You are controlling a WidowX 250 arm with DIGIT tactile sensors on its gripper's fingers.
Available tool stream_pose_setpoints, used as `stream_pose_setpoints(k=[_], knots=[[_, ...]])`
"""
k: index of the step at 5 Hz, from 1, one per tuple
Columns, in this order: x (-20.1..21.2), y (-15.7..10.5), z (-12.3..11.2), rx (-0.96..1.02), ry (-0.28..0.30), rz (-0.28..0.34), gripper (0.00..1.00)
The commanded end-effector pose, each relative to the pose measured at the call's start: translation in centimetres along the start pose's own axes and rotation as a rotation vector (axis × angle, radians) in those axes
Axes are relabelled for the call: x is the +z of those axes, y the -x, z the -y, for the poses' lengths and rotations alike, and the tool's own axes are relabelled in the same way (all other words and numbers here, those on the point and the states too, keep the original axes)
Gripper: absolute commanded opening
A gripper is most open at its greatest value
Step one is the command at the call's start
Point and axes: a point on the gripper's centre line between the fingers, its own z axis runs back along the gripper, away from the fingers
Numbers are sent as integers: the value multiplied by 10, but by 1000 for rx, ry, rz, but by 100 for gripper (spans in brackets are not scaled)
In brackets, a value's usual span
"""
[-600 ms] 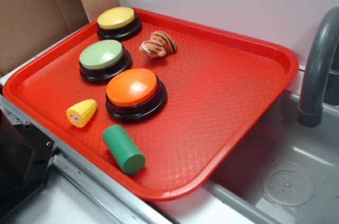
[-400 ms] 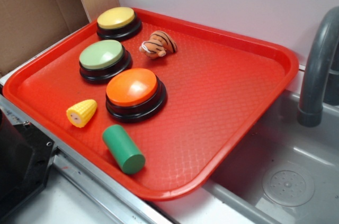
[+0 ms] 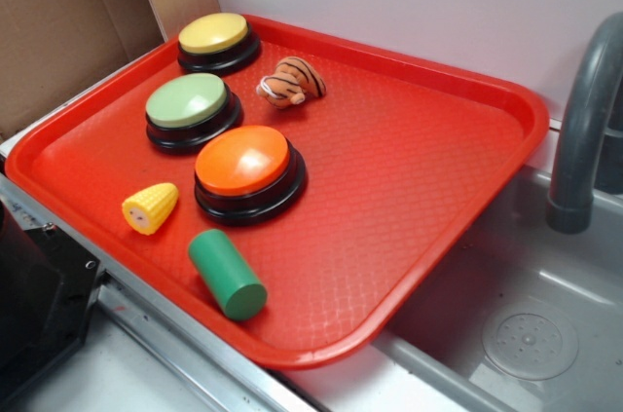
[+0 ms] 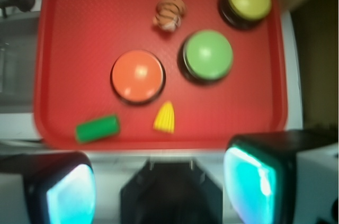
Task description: Push the orange button.
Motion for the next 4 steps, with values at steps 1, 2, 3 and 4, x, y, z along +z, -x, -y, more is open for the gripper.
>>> stream_pose_setpoints(k=[1,2,3,4], knots=[[-73,-22,20,-138,-73,106,100],[-113,-34,19,-205,34,-64,100],[-113,-34,19,-205,34,-64,100],[-113,-34,19,-205,34,-64,100]])
